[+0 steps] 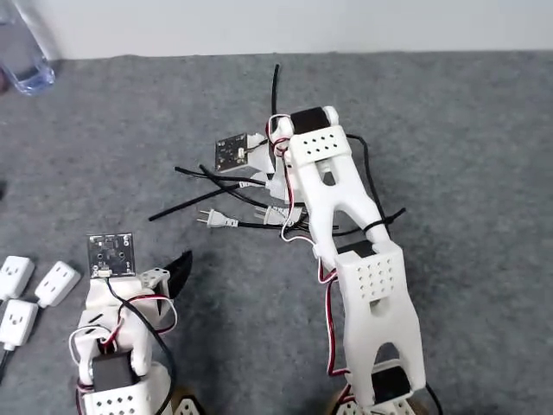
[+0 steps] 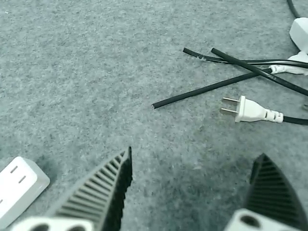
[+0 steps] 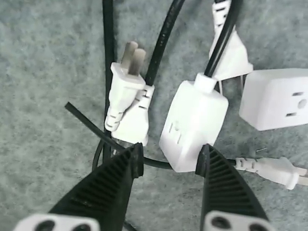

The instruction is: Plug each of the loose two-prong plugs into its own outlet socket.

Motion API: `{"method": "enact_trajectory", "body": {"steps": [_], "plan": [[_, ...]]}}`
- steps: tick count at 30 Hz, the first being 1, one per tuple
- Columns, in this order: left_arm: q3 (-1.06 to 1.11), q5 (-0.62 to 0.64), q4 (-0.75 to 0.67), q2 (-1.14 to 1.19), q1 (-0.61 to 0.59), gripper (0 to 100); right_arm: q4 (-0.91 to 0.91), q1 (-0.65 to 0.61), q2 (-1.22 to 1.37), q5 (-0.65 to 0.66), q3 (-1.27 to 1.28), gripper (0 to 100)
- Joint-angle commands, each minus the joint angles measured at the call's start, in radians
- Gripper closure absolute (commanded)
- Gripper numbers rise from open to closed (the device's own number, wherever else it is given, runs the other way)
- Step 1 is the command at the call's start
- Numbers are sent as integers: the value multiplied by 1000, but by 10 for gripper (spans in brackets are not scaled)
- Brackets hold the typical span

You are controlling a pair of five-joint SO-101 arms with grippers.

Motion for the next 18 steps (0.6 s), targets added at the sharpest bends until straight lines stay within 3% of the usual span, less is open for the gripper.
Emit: {"method": "enact_trajectory", "body": {"steps": [1,18], "plan": [[-5,3,-18,-18,6,632,24,4,-21,9,-72,805],[-5,3,-20,-18,6,632,81,5,51,8,-229,807]]}}
